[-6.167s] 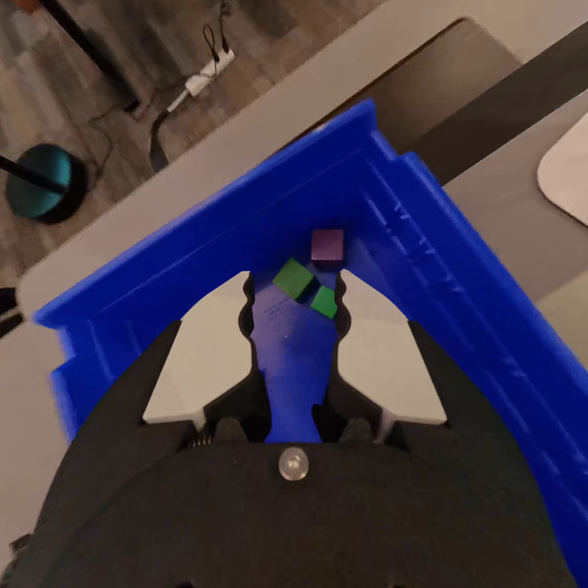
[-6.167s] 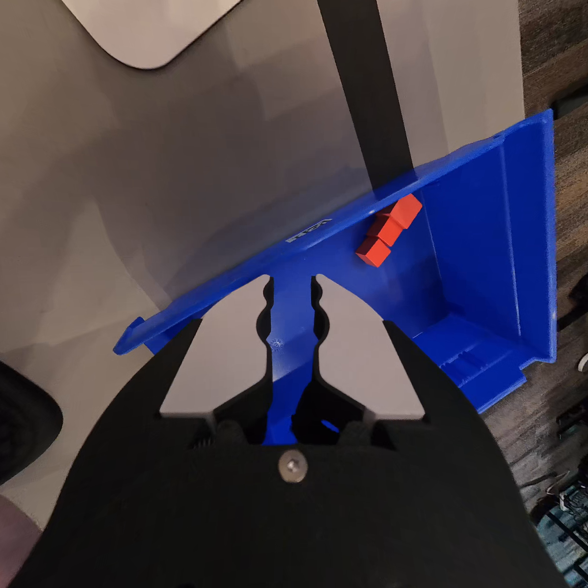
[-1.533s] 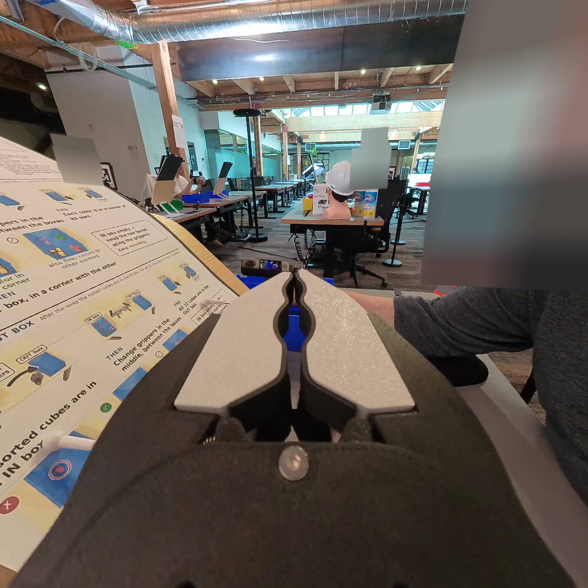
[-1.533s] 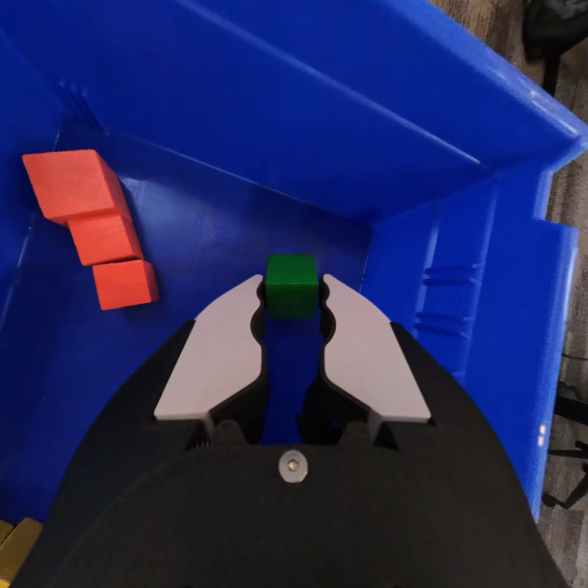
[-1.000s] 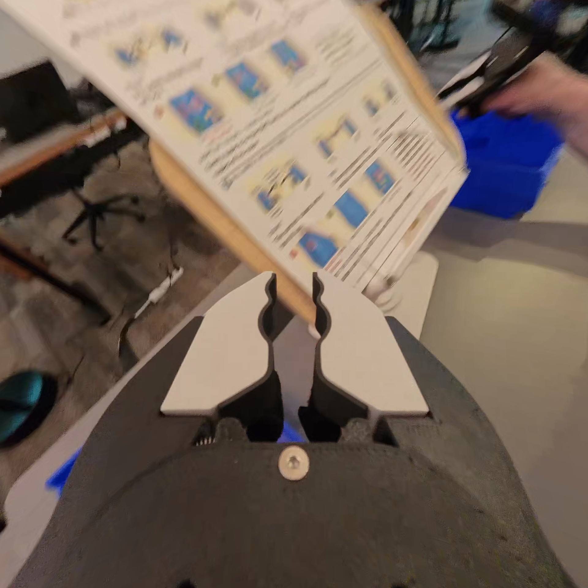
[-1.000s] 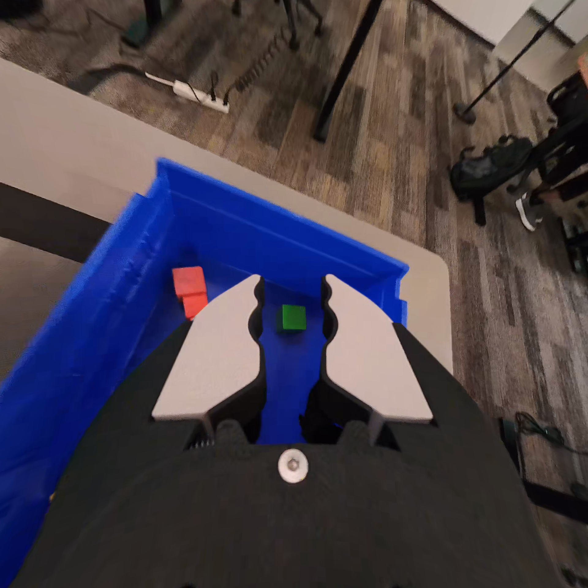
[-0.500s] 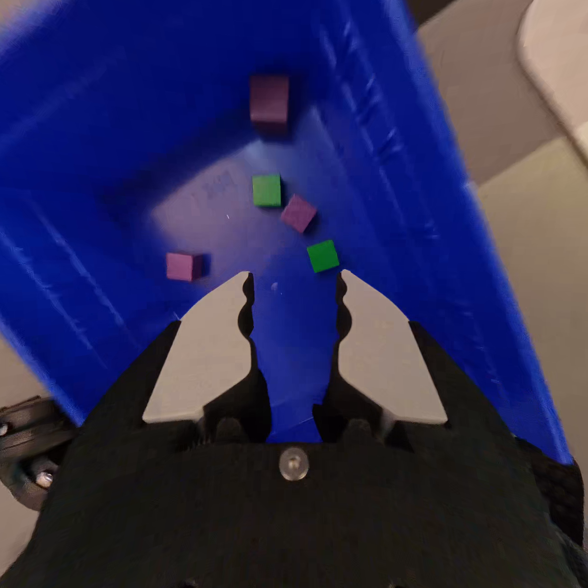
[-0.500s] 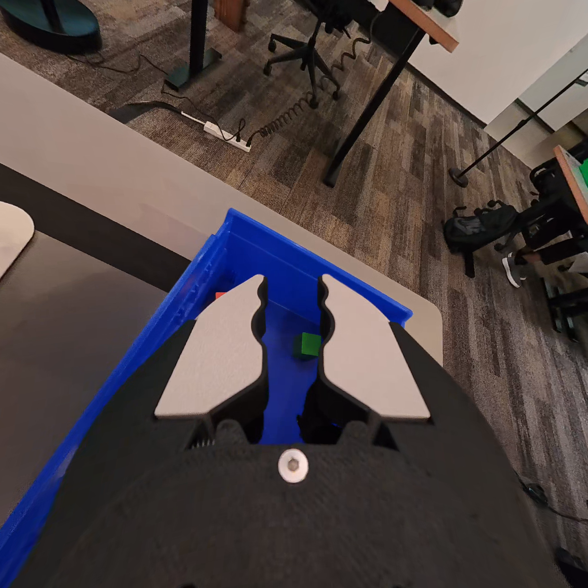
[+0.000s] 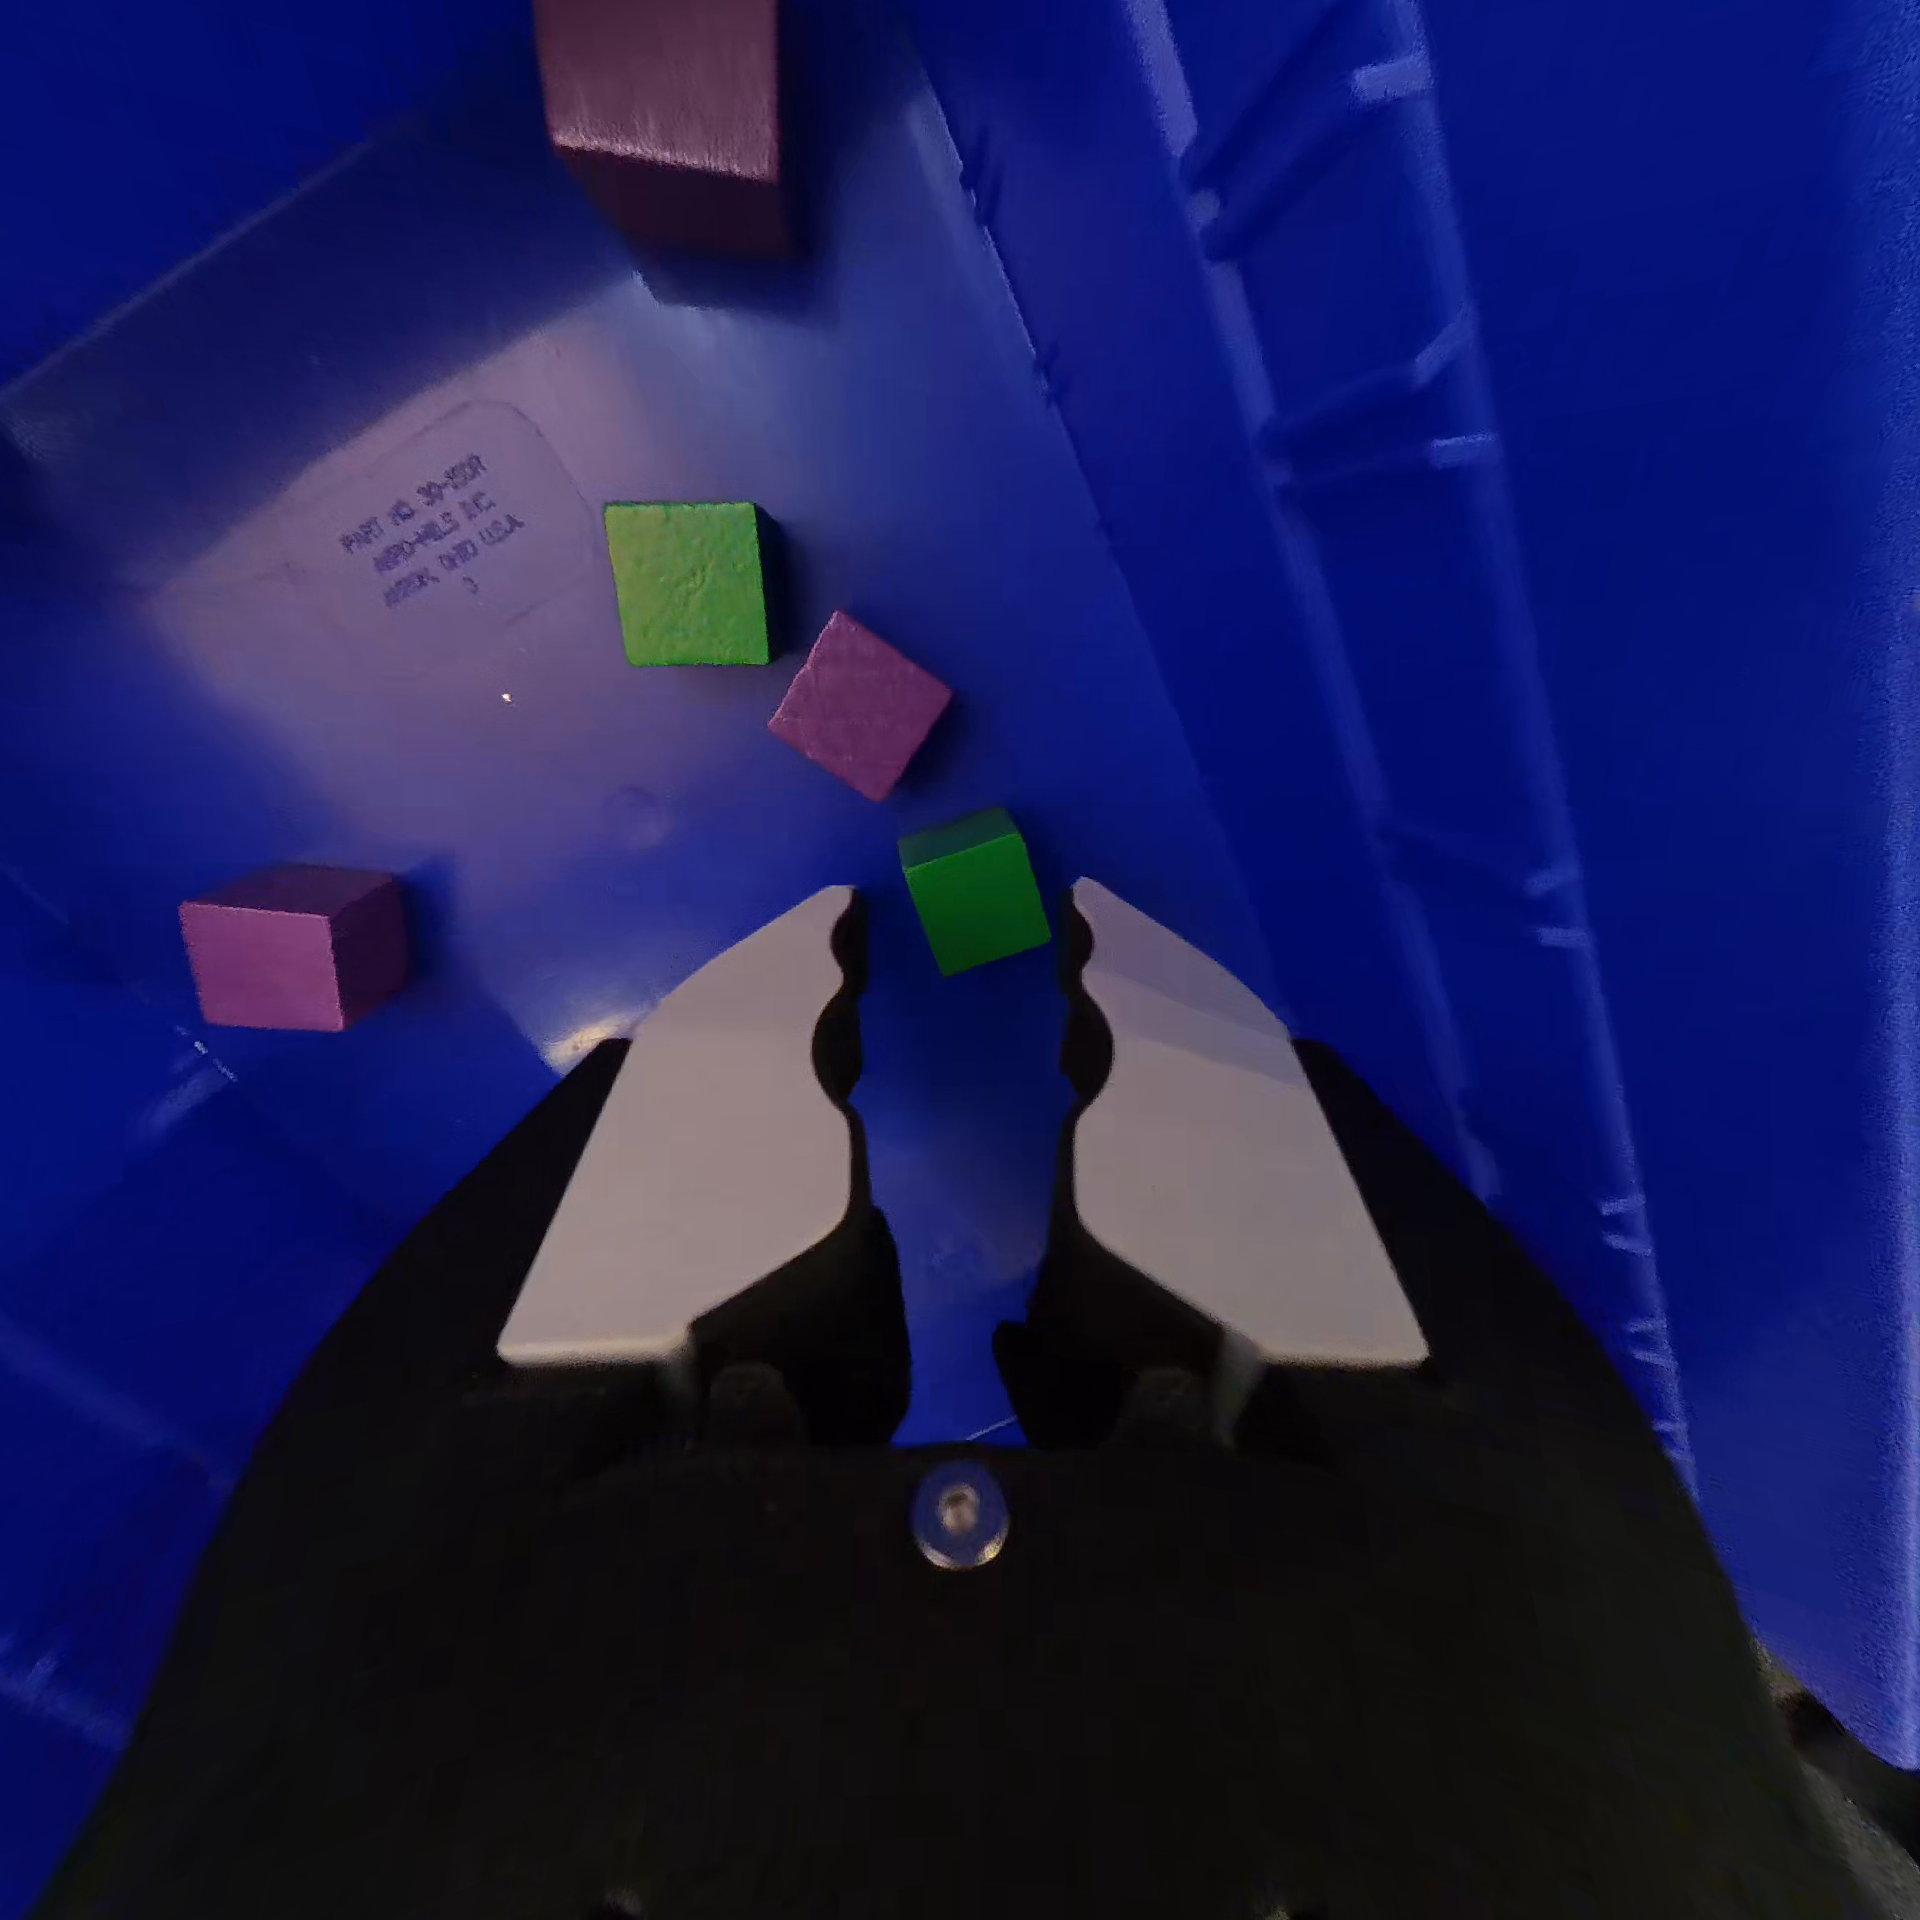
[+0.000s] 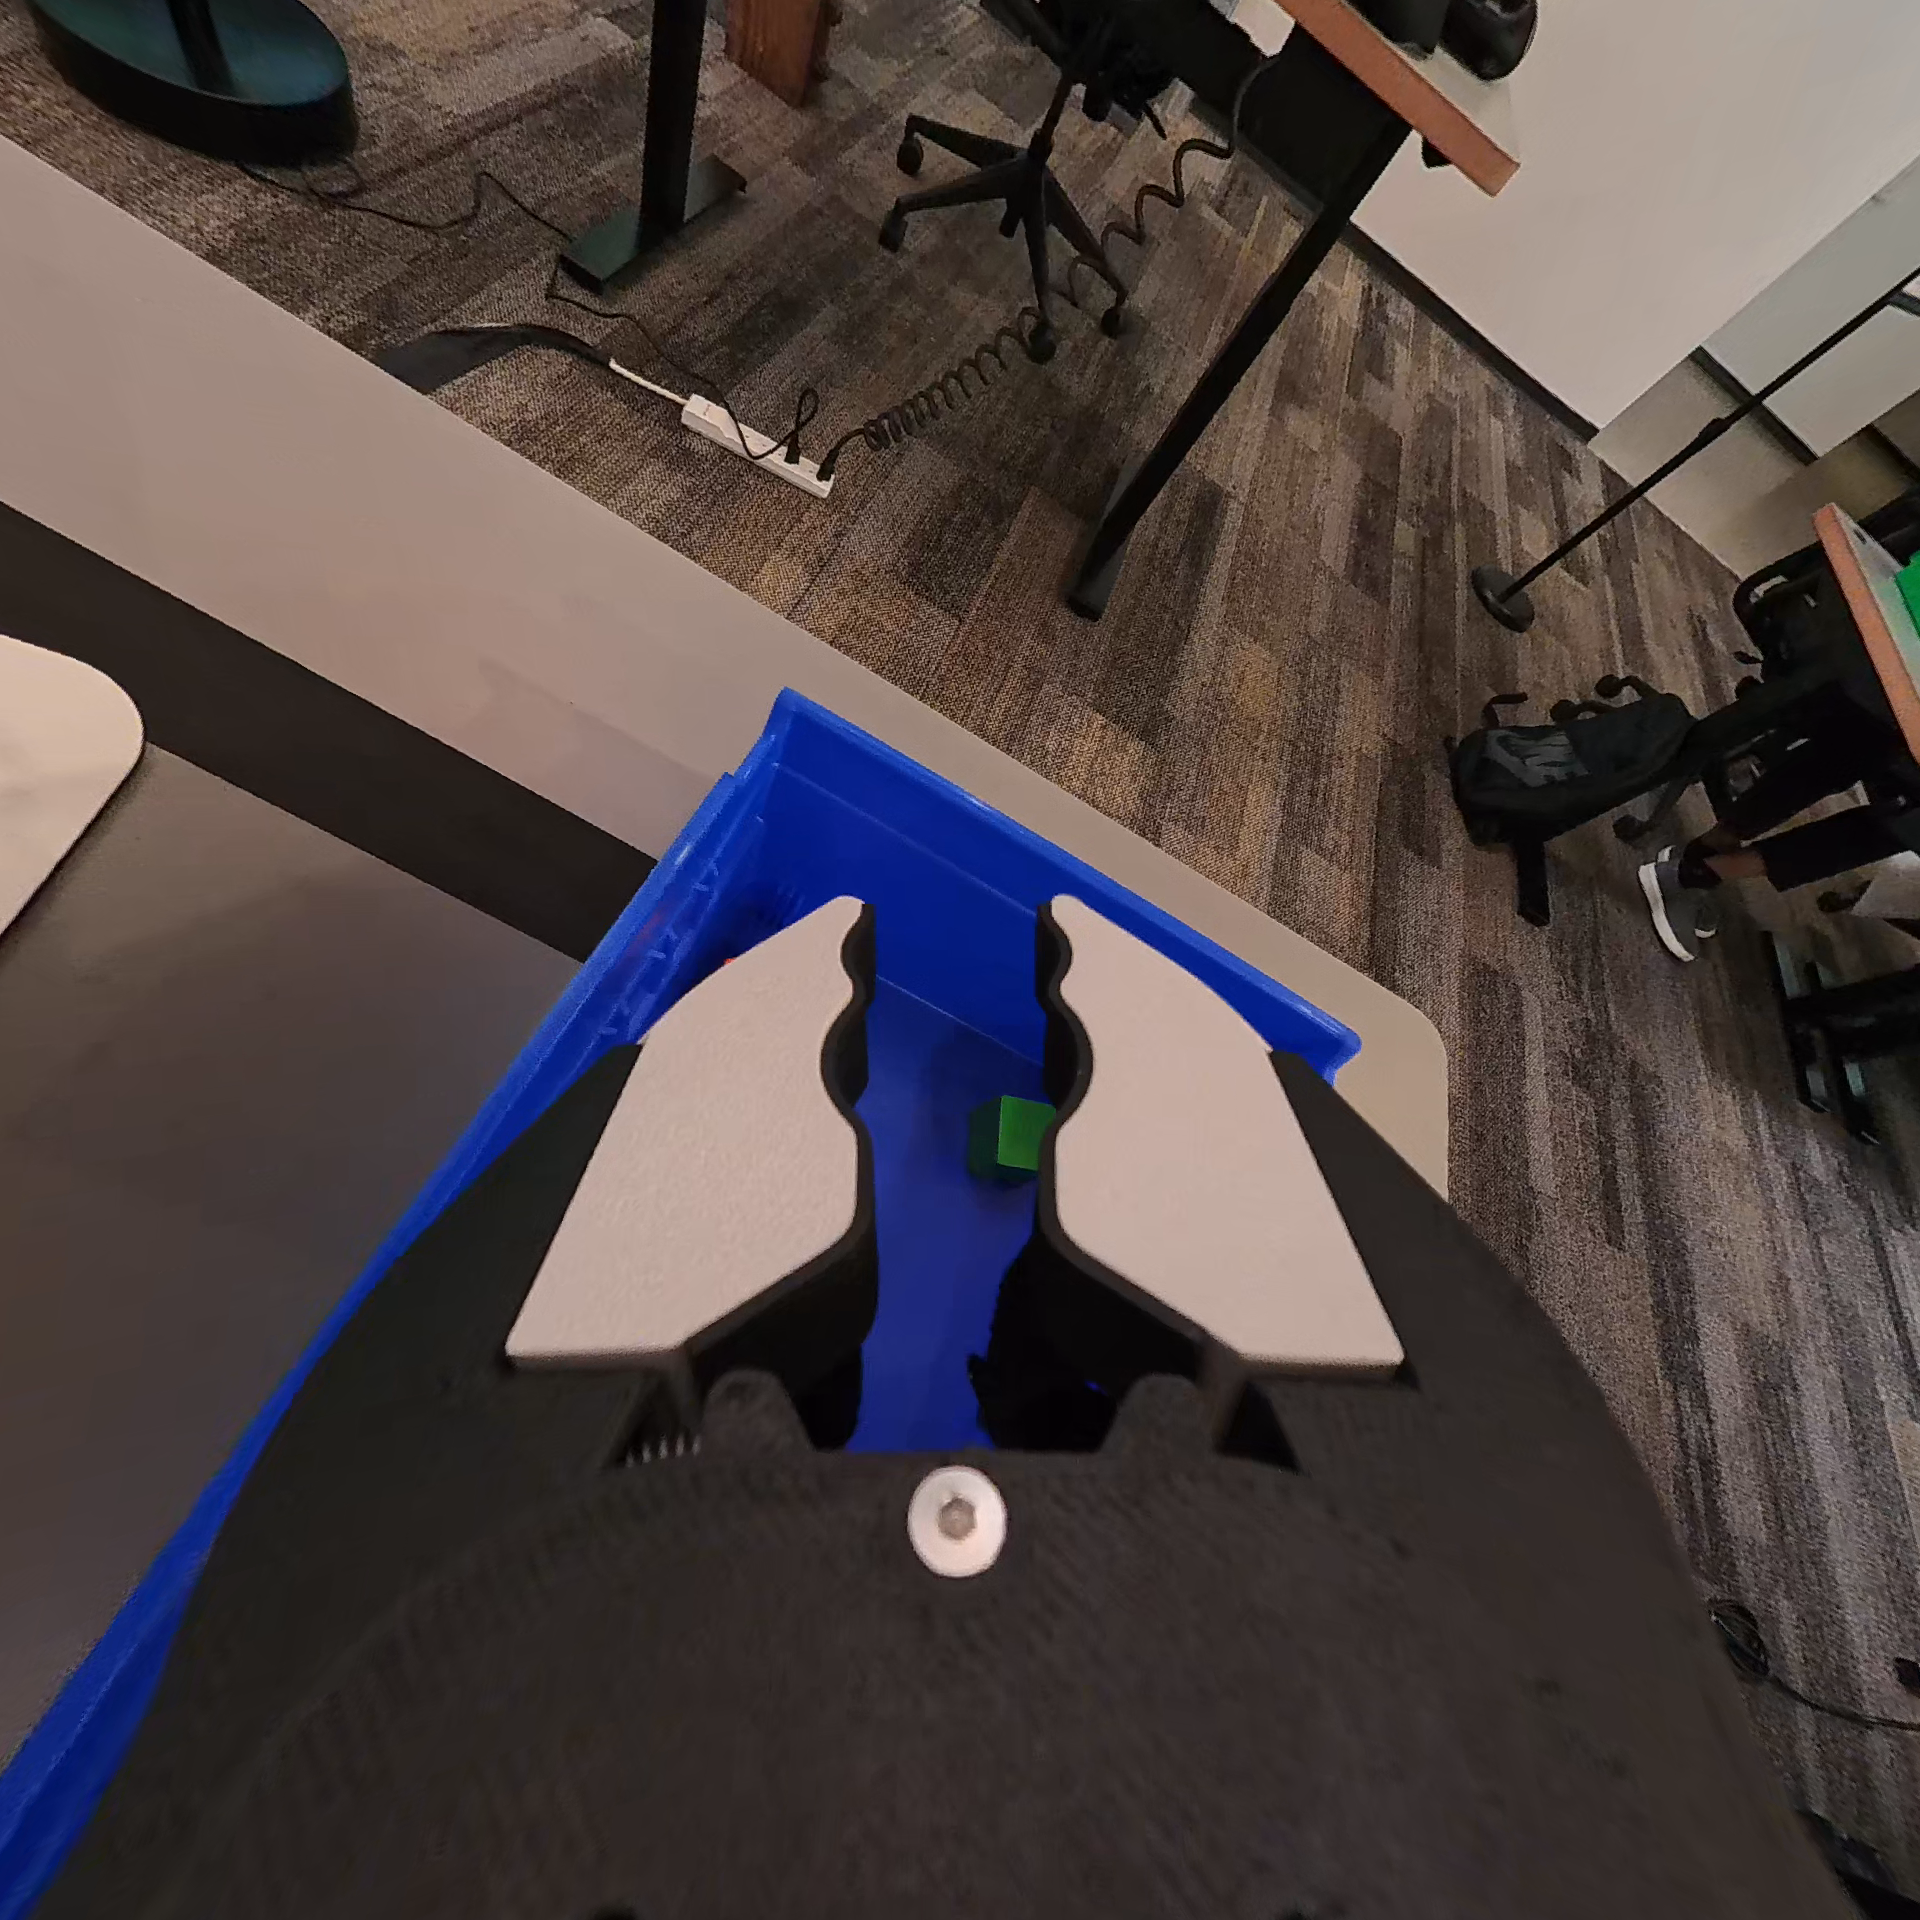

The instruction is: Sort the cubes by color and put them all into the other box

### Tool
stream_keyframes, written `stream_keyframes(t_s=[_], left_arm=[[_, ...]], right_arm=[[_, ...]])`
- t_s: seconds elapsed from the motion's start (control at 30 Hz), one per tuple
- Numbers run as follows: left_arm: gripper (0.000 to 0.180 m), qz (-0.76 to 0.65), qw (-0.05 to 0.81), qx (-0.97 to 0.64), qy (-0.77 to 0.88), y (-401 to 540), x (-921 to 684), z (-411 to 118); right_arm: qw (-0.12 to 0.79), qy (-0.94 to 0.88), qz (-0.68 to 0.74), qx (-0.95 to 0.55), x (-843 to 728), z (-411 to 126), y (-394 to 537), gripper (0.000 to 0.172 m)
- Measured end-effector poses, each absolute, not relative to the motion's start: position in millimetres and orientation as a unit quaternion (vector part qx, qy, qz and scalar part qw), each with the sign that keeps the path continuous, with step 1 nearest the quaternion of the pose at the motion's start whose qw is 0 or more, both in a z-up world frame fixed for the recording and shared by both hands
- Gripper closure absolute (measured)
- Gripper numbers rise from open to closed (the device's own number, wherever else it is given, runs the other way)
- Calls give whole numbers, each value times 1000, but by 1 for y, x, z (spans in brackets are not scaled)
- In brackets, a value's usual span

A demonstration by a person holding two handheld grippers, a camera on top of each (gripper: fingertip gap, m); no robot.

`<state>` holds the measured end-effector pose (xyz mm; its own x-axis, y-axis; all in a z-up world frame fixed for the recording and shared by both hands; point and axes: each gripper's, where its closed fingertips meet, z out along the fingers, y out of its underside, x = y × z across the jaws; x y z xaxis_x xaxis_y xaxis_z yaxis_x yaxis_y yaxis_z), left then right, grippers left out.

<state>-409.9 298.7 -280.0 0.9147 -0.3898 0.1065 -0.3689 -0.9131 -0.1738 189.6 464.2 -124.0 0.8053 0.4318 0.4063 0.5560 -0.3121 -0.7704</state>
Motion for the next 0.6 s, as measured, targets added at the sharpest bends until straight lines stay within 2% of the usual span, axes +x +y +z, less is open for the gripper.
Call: stream_keyframes(t_s=[0.03, 0.27, 0.43, 0.6], left_arm=[[156, -75, 71, -975, 198, 298, -409, -282], [158, -87, 137, -966, 200, 307, -415, -255], [158, -162, 290, -916, 226, 305, -390, -164], [158, -285, 427, -788, 340, 268, -301, -56]], right_arm=[[501, -307, -63, -807, 189, -124, 464, 142], [531, -328, -63, -779, 175, -97, 452, 144], [613, -399, -28, -682, 126, -35, 410, 143], [694, -487, 15, -530, 48, 20, 331, 139]])
